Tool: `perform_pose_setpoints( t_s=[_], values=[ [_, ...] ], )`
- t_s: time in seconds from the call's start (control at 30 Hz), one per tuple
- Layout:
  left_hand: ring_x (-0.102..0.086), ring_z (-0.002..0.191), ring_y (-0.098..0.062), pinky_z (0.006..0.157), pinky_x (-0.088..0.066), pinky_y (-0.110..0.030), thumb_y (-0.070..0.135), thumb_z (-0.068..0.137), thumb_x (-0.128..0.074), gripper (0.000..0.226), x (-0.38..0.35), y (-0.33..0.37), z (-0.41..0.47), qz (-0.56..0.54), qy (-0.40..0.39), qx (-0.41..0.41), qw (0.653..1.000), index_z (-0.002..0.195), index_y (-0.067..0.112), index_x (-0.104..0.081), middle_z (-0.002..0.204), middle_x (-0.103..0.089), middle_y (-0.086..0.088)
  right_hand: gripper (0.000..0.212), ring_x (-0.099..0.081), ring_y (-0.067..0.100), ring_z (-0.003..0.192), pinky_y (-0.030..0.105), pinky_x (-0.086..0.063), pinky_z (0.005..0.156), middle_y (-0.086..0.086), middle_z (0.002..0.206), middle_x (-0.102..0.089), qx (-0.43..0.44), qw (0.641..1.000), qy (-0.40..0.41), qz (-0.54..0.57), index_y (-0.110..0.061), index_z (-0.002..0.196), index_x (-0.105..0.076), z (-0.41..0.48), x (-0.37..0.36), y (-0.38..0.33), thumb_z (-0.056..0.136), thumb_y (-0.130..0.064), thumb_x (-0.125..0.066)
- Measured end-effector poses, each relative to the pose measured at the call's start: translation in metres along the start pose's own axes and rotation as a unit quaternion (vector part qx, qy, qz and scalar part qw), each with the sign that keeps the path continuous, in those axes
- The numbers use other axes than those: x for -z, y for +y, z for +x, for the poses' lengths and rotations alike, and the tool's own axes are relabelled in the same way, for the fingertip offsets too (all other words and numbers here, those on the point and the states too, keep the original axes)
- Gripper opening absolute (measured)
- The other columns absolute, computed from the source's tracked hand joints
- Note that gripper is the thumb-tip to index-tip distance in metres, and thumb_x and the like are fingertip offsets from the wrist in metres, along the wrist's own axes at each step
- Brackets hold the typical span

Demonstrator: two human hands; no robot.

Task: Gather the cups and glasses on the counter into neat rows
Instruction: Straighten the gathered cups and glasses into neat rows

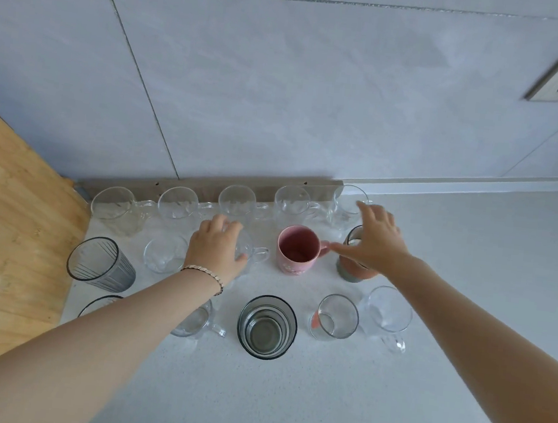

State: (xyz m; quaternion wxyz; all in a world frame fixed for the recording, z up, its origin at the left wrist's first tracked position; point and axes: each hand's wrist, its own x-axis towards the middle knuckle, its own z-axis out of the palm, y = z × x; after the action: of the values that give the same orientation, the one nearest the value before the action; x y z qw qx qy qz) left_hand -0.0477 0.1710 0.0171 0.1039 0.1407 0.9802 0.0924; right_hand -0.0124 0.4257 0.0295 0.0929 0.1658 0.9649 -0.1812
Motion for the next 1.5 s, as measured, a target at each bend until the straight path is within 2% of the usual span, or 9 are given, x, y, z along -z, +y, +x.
perform_pose_setpoints(
  t_s=[0.13, 0.33, 0.6, 0.73, 0.83, 1.07, 1.3, 1.4, 1.5],
  values=[
    [-0.058, 0.105, -0.024, 0.083, -0.047, -0.033, 0.019, 0.091, -0.049, 0.019, 0.007, 0.004, -0.022, -0.04, -0.003, 0.012, 0.999, 0.105, 0.014, -0.062, 0.113, -0.059, -0.004, 0.103, -0.04, 0.032, 0.129, 0.04, -0.038, 0.102, 0.013, 0.138, -0.036, -0.112, 0.99, -0.089, 0.006, -0.012, 0.144, -0.023, -0.007, -0.001, 0.03, 0.067, -0.053, -0.077],
    [-0.061, 0.097, -0.021, 0.074, -0.045, -0.027, 0.019, 0.089, -0.048, 0.018, -0.001, 0.002, -0.047, -0.044, -0.016, 0.047, 0.998, 0.099, 0.018, -0.063, 0.104, -0.066, 0.002, 0.094, -0.053, 0.028, 0.117, 0.038, -0.047, 0.097, 0.009, 0.129, -0.043, -0.116, 0.99, -0.015, 0.073, -0.013, 0.138, -0.034, -0.003, -0.016, 0.036, 0.063, -0.047, -0.079],
    [-0.051, 0.082, -0.015, 0.069, -0.037, -0.024, 0.017, 0.089, -0.048, 0.011, -0.003, -0.006, -0.065, -0.059, -0.015, 0.085, 0.995, 0.082, 0.024, -0.05, 0.088, -0.054, 0.007, 0.093, -0.044, 0.033, 0.124, 0.039, -0.042, 0.099, 0.012, 0.133, -0.038, -0.186, 0.981, -0.014, 0.059, -0.007, 0.134, -0.031, 0.011, -0.019, 0.03, 0.065, -0.049, -0.079],
    [-0.051, 0.083, -0.014, 0.07, -0.038, -0.024, 0.017, 0.09, -0.048, 0.012, -0.003, -0.008, -0.068, -0.062, -0.013, 0.091, 0.994, 0.091, 0.021, -0.06, 0.093, -0.057, 0.004, 0.112, -0.021, 0.034, 0.14, 0.042, -0.022, 0.115, 0.016, 0.149, -0.022, -0.024, 0.998, 0.04, -0.05, -0.01, 0.148, -0.013, 0.003, -0.021, 0.005, 0.067, -0.057, -0.074],
    [-0.056, 0.086, -0.017, 0.07, -0.039, -0.024, 0.016, 0.089, -0.049, 0.018, -0.002, -0.008, -0.069, -0.069, -0.008, 0.098, 0.993, 0.1, 0.016, -0.064, 0.102, -0.063, 0.001, 0.105, -0.024, 0.029, 0.141, 0.04, -0.019, 0.117, 0.01, 0.15, -0.028, 0.118, 0.991, -0.019, -0.056, -0.012, 0.148, -0.018, -0.004, -0.031, -0.029, 0.07, -0.055, -0.073],
    [-0.057, 0.089, -0.017, 0.07, -0.038, -0.024, 0.015, 0.09, -0.047, 0.02, 0.0, -0.012, -0.072, -0.062, -0.008, 0.097, 0.993, 0.102, 0.016, -0.064, 0.106, -0.064, 0.0, 0.076, -0.046, 0.027, 0.125, 0.037, -0.04, 0.101, 0.006, 0.137, -0.042, 0.054, 0.998, -0.039, -0.003, -0.01, 0.136, -0.038, -0.007, -0.059, -0.057, 0.076, -0.041, -0.073],
    [-0.06, 0.096, -0.02, 0.074, -0.044, -0.027, 0.015, 0.09, -0.047, 0.02, 0.004, -0.019, -0.08, -0.079, -0.014, 0.097, 0.992, 0.102, 0.015, -0.063, 0.102, -0.062, 0.001, 0.092, -0.04, 0.027, 0.132, 0.039, -0.039, 0.104, 0.007, 0.144, -0.035, 0.017, 0.998, -0.052, -0.012, -0.01, 0.143, -0.027, -0.014, -0.054, -0.061, 0.074, -0.05, -0.072],
    [-0.061, 0.1, -0.024, 0.081, -0.048, -0.032, 0.013, 0.09, -0.049, 0.019, 0.011, -0.03, -0.09, -0.112, 0.014, 0.096, 0.989, 0.102, 0.01, -0.064, 0.103, -0.063, -0.003, 0.097, -0.026, 0.027, 0.141, 0.039, -0.025, 0.115, 0.008, 0.151, -0.026, 0.07, 0.996, -0.048, -0.012, -0.009, 0.147, -0.021, -0.032, -0.045, -0.077, 0.076, -0.055, -0.068],
    [-0.056, 0.109, -0.027, 0.088, -0.044, -0.034, 0.003, 0.085, -0.052, 0.027, 0.016, -0.056, -0.109, -0.122, 0.077, 0.123, 0.982, 0.111, 0.005, -0.06, 0.114, -0.06, -0.008, 0.079, -0.025, 0.024, 0.142, 0.036, -0.023, 0.117, 0.006, 0.151, -0.028, 0.179, 0.982, -0.055, 0.01, -0.012, 0.147, -0.027, -0.06, -0.038, -0.111, 0.085, -0.044, -0.063]
  ],
)
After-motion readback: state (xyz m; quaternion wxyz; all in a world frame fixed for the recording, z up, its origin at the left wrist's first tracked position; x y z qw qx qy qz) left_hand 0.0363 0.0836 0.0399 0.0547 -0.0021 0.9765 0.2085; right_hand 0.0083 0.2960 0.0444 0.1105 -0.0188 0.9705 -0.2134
